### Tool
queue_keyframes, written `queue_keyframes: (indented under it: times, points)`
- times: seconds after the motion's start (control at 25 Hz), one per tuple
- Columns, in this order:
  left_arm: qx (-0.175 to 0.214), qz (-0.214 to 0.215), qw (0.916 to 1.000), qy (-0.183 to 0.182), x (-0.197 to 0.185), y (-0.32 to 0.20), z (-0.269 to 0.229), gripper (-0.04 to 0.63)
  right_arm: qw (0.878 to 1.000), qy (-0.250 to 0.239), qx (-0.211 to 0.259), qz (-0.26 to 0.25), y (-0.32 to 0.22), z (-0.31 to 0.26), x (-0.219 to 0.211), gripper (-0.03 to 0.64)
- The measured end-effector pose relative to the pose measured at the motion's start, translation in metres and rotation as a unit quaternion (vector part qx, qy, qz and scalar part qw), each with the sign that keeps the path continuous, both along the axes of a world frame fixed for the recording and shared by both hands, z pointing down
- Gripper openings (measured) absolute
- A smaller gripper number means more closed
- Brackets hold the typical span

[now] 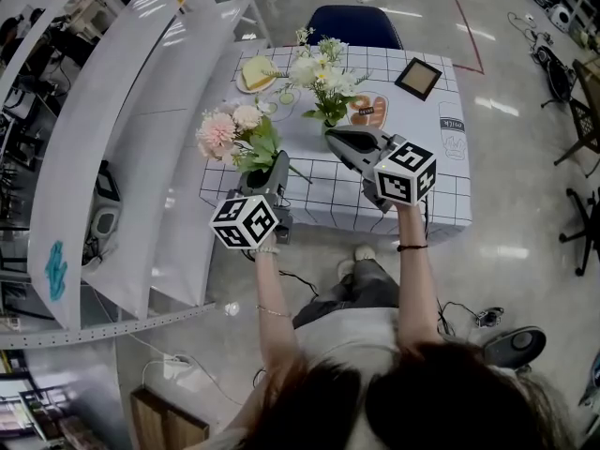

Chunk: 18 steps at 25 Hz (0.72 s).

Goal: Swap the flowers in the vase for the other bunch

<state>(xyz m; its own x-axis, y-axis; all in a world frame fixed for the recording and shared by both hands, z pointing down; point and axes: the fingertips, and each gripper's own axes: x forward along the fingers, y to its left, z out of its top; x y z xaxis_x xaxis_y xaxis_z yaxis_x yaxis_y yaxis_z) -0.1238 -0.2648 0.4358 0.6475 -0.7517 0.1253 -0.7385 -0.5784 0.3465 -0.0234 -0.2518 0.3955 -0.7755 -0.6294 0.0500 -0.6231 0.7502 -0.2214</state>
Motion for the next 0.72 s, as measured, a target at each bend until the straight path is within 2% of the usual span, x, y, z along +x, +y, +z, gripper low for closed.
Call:
queue_keyframes:
  times: [0.72]
  points:
    - [0.01,0.0,0.9999,-0.004,-0.007,-0.0051,-0.0032,0.077,1.0,-0.006,0.006,0.005,-0.0058,0.002,-0.0016,0.009]
